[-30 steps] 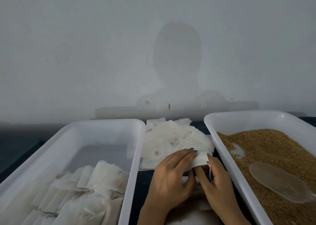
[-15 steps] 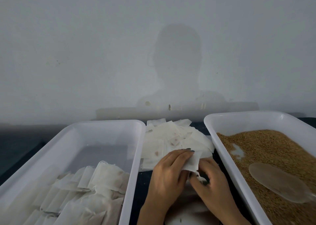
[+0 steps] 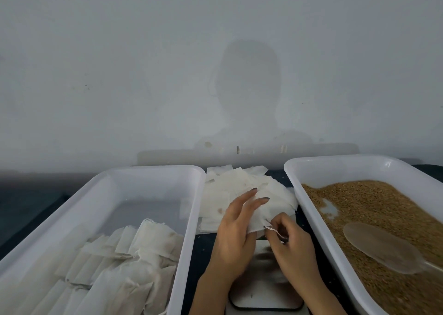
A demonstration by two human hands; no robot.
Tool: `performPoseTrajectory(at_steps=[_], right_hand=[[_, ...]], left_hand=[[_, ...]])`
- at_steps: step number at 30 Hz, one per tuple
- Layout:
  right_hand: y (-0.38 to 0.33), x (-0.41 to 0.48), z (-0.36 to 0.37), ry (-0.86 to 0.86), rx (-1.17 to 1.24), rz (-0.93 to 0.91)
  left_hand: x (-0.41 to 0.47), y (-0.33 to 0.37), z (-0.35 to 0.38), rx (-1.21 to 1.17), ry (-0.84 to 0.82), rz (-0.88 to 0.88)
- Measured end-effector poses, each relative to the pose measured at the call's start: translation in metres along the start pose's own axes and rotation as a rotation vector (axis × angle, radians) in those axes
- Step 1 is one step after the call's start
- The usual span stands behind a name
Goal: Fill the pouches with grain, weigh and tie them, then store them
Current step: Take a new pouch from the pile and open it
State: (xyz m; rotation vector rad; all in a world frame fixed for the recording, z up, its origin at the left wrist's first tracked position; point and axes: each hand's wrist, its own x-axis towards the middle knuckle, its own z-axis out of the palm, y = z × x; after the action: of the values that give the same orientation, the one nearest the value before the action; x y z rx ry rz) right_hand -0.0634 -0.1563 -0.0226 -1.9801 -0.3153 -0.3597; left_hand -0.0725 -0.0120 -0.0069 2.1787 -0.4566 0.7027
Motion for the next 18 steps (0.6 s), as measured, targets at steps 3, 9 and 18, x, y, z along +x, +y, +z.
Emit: performPoseTrajectory(at_steps=[3, 9, 18], right_hand=[[-0.004, 0.003, 0.0, 0.015, 0.041, 0.004], [-0.012, -0.004, -0.003, 0.038, 0.064, -0.025], [-0.046, -0.022, -0.013, -0.033, 0.099, -0.027]], left_hand=[[-0.001, 0.006, 0.001, 0.082, -0.029, 0.084], [-0.01, -0.003, 0.006, 0.316, -0.085, 0.213], [-0.015, -0.006, -0.012, 0.22, 0.065, 0.136]])
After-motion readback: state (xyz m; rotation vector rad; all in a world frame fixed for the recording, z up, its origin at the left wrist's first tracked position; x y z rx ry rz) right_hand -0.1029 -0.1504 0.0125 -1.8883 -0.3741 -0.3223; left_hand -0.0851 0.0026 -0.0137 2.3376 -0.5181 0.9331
